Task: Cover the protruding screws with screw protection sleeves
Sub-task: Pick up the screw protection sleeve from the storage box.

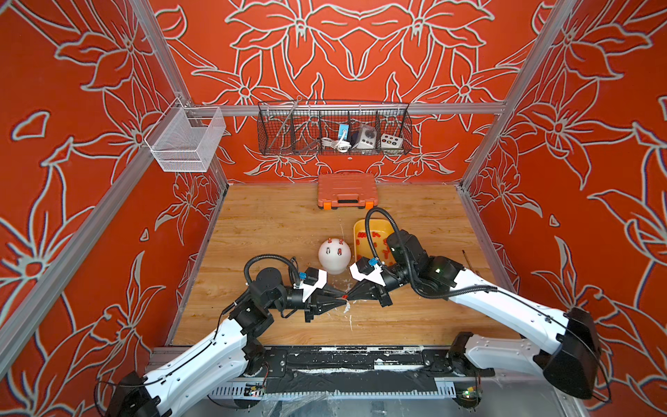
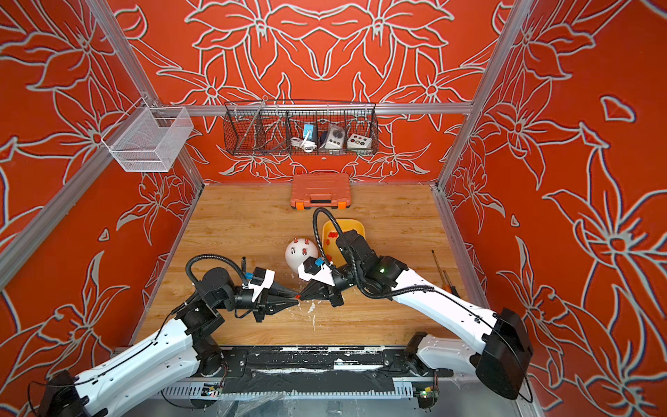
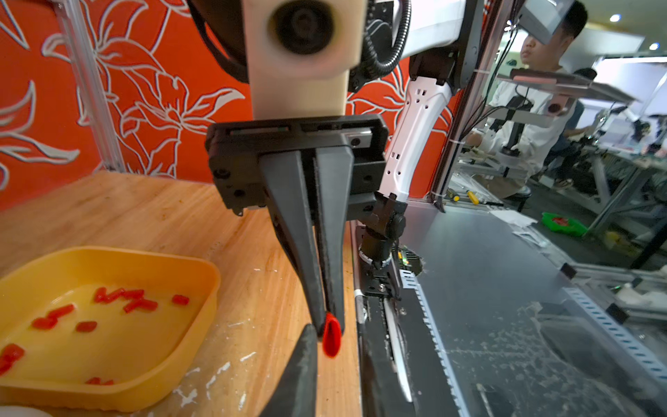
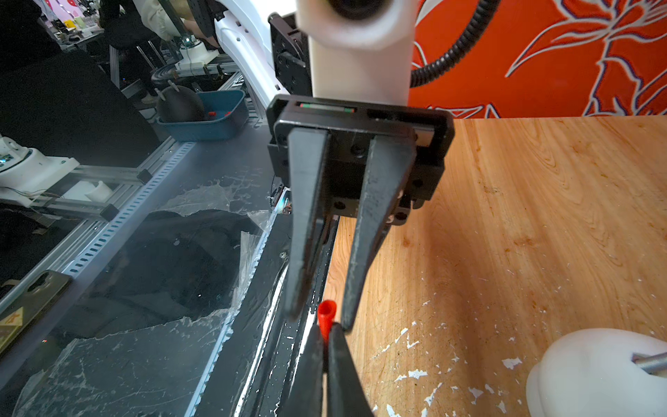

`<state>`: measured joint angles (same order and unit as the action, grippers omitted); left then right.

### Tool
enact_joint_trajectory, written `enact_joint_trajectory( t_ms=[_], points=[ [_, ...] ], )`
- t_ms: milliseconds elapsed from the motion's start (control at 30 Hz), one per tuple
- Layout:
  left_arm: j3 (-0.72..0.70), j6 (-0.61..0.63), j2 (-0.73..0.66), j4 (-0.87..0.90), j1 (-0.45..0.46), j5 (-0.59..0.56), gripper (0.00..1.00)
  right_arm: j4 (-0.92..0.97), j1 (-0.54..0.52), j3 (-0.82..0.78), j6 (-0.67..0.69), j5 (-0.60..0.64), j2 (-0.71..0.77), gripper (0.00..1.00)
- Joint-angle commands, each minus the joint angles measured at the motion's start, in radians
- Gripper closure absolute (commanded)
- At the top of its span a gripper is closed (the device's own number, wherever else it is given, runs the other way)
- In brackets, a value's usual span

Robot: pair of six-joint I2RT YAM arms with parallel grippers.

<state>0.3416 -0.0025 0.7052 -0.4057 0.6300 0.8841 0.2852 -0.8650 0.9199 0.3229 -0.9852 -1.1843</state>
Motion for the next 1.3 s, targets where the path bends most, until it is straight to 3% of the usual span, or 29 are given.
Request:
enact_joint_trajectory(
  t_ms=[0, 100, 300, 333, 400, 467, 567, 667, 800, 900, 1167, 1267],
  points=[
    [0.025, 0.018, -0.007, 0.004, 0.007, 0.018, 0.90, -0.015, -0.003, 0.026, 0.016, 0.010, 0.000, 1.00],
    [0.027, 0.019, -0.006, 0.004, 0.008, 0.017, 1.00, -0.019, -0.003, 0.025, 0.015, 0.005, 0.001, 1.00],
    [0.029, -0.017, -0.009, -0.002, 0.008, -0.042, 1.00, -0.028, -0.003, 0.030, -0.006, 0.033, 0.007, 1.00],
    [0.030, -0.033, -0.012, -0.004, 0.007, -0.073, 1.00, -0.036, -0.003, 0.029, -0.016, 0.052, 0.014, 0.95],
    [0.027, -0.074, -0.024, -0.019, 0.007, -0.156, 1.00, -0.073, -0.002, 0.017, -0.053, 0.106, 0.039, 0.73],
    [0.028, -0.109, -0.032, -0.037, 0.001, -0.210, 1.00, -0.182, 0.005, -0.031, -0.136, 0.165, 0.083, 0.60],
    [0.015, -0.214, -0.043, -0.123, -0.056, -0.244, 1.00, -0.372, 0.032, -0.116, -0.274, 0.218, 0.149, 0.46],
    [-0.030, -0.365, -0.044, -0.273, -0.153, -0.264, 1.00, -0.654, 0.053, -0.231, -0.454, 0.292, 0.194, 0.40],
    [-0.040, -0.468, -0.007, -0.374, -0.215, -0.250, 1.00, -1.066, 0.053, -0.391, -0.676, 0.437, 0.185, 0.40],
    [-0.043, -0.520, 0.026, -0.460, -0.222, -0.237, 1.00, -1.326, 0.054, -0.465, -0.799, 0.495, 0.117, 0.49],
    [-0.042, -0.553, 0.051, -0.527, -0.228, -0.235, 1.00, -1.690, 0.055, -0.401, -1.070, 0.367, -0.139, 0.47],
    [-0.035, -0.545, 0.051, -0.512, -0.228, -0.229, 1.00, -1.697, 0.045, -0.338, -1.120, 0.306, -0.219, 0.52]
  ],
)
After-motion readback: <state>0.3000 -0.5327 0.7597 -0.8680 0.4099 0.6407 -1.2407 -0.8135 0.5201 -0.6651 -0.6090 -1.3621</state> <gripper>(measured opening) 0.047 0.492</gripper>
